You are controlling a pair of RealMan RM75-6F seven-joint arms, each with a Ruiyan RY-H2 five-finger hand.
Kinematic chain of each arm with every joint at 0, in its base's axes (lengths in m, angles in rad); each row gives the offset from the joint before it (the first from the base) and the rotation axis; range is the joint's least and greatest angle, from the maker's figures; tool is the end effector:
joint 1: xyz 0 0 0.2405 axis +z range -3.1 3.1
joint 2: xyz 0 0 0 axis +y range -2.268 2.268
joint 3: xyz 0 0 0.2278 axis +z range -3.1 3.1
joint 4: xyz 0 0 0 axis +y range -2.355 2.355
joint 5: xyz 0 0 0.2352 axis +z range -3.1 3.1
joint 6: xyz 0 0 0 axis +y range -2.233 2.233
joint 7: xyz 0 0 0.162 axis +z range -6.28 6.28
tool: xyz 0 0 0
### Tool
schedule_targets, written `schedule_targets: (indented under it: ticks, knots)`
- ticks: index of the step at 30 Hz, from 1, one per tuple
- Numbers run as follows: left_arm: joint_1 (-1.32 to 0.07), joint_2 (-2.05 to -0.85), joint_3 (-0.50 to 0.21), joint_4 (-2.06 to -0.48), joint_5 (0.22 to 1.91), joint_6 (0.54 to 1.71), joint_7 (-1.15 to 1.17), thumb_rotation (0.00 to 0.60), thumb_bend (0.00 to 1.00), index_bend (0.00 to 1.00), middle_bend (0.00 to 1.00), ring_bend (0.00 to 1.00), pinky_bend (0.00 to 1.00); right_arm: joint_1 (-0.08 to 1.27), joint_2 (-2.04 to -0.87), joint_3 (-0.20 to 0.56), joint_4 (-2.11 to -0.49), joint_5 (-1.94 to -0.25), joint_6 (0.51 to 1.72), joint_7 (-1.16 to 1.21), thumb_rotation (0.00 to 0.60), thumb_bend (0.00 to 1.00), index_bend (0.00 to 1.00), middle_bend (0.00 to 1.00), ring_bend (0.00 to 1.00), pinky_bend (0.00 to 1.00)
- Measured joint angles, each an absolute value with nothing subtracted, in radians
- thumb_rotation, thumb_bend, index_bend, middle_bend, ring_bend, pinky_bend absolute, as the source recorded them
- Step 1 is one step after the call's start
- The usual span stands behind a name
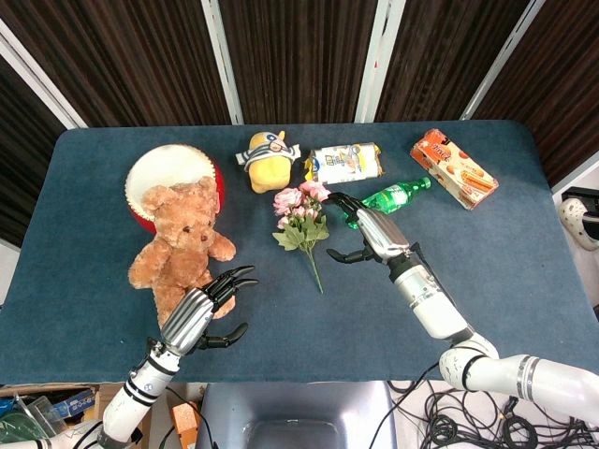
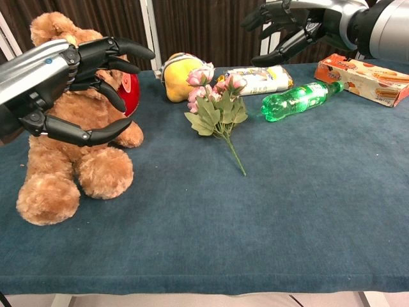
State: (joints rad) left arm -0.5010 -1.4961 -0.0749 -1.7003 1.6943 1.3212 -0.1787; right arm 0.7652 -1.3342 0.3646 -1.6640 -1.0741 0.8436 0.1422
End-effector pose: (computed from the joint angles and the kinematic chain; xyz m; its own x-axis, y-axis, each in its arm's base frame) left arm -0.0839 0.2462 -0.0039 -0.0802 0.2640 0.9612 0.8034 -0.5536 0.2192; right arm -0.0715 -0.3779 0.0218 -0.0546 -0.3705 0.9272 -0.9454 -0.2797 -0.1674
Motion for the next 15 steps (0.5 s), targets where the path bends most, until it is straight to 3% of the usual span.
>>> schedule_targets:
  ticks: [15]
  knots:
    - [-0.490,-1.472,-0.058,-1.700,1.689,1.332,-0.145,0.600,0.35,0.21,0.12,0.14,0.40,0.745,-1.310,0.348,-1.685,-1.083,0.880,0.147,0.600,0.18,0.21,0.11,0.11,0.32]
